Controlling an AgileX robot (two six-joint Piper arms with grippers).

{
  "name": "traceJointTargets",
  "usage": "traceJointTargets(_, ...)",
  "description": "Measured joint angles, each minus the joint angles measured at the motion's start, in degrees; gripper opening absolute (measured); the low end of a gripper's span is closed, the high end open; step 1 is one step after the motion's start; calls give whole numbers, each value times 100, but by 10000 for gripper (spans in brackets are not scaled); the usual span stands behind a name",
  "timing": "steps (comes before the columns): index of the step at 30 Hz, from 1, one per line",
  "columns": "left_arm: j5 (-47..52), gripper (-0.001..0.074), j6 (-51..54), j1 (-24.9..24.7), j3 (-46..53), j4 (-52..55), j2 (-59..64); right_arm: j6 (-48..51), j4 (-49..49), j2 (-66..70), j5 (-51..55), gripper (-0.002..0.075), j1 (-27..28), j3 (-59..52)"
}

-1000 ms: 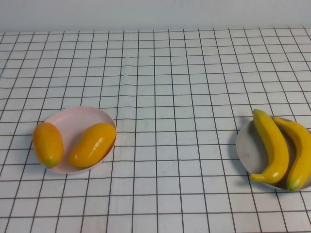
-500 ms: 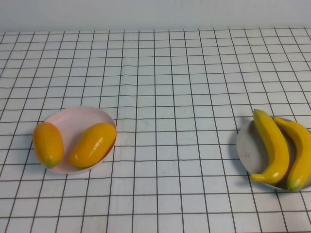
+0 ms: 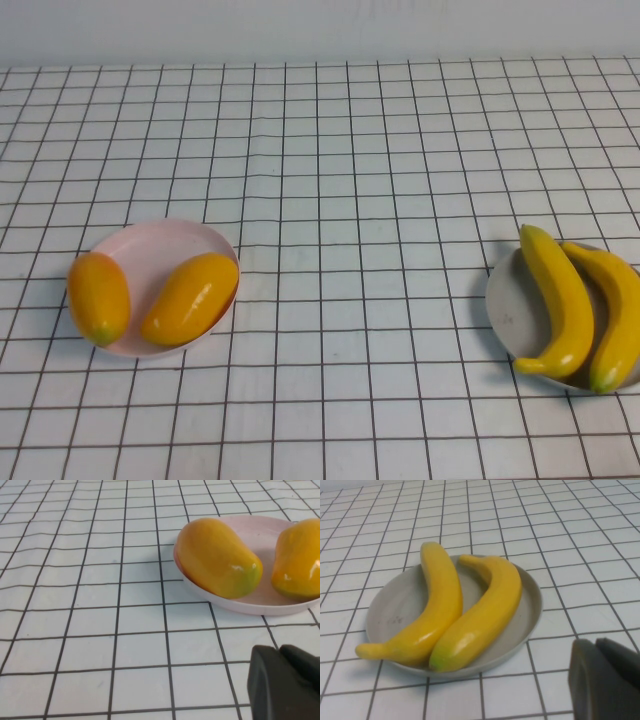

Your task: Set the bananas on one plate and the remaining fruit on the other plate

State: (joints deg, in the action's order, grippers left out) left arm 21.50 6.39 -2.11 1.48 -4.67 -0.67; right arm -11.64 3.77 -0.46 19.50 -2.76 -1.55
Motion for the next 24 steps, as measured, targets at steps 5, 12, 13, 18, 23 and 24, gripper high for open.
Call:
traceJointTargets(5,0,-4,0,0,0,0,0,0,-10,0,12,-15,0,0)
traceJointTargets(12,0,-4,0,0,0,0,0,3,-10,0,23,-15,276,0)
traceJointTargets(13,0,-4,0,0,0,0,0,3,-10,0,23,-15,351,0)
traceJointTargets(18,0,-4,0,0,0,0,0,3,-10,0,23,-15,443,0)
traceJointTargets(23,0,-4,0,0,0,0,0,3,-10,0,23,-16,443,0)
traceJointTargets(24,0,-4,0,0,0,0,0,3,-10,0,23,-16,443,0)
